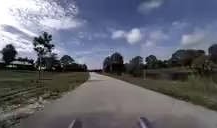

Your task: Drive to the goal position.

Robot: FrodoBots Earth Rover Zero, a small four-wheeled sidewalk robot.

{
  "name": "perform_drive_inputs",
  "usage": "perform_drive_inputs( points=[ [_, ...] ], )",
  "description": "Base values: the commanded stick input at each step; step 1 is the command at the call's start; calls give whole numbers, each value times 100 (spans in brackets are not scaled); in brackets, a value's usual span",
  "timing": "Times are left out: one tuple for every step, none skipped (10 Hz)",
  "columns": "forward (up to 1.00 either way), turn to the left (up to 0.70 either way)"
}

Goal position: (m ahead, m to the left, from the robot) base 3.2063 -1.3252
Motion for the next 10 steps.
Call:
perform_drive_inputs(
  points=[
    [69,13],
    [69,17],
    [69,21],
    [69,25],
    [69,28],
    [69,32],
    [69,34],
    [69,34],
    [69,34],
    [69,34]
  ],
)
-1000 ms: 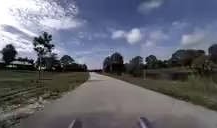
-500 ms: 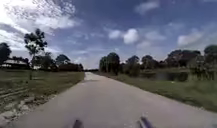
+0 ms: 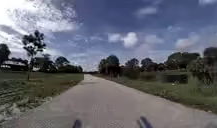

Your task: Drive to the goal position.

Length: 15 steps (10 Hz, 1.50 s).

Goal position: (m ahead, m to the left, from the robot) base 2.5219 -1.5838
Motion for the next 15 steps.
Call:
perform_drive_inputs(
  points=[
    [69,34],
    [69,34],
    [69,26],
    [69,17],
    [69,9],
    [69,3],
    [69,3],
    [69,3],
    [69,3],
    [69,3],
    [69,3],
    [69,3],
    [69,3],
    [69,3],
    [69,3]
  ],
)
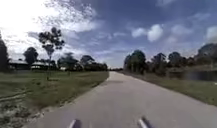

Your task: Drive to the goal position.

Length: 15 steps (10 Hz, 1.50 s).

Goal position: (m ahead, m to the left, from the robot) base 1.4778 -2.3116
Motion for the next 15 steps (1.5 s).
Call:
perform_drive_inputs(
  points=[
    [69,3],
    [69,3],
    [69,3],
    [69,3],
    [69,3],
    [69,3],
    [69,3],
    [69,3],
    [69,3],
    [69,3],
    [69,3],
    [69,3],
    [69,3],
    [69,3],
    [69,3]
  ],
)
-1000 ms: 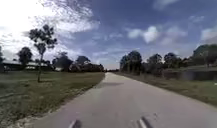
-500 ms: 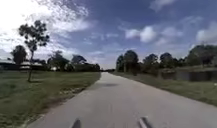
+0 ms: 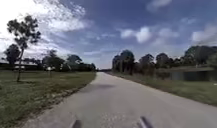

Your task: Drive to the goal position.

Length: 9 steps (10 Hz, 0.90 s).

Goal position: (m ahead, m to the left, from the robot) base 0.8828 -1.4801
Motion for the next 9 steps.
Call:
perform_drive_inputs(
  points=[
    [69,3],
    [69,3],
    [69,3],
    [69,3],
    [69,3],
    [69,3],
    [69,3],
    [69,3],
    [69,3]
  ],
)
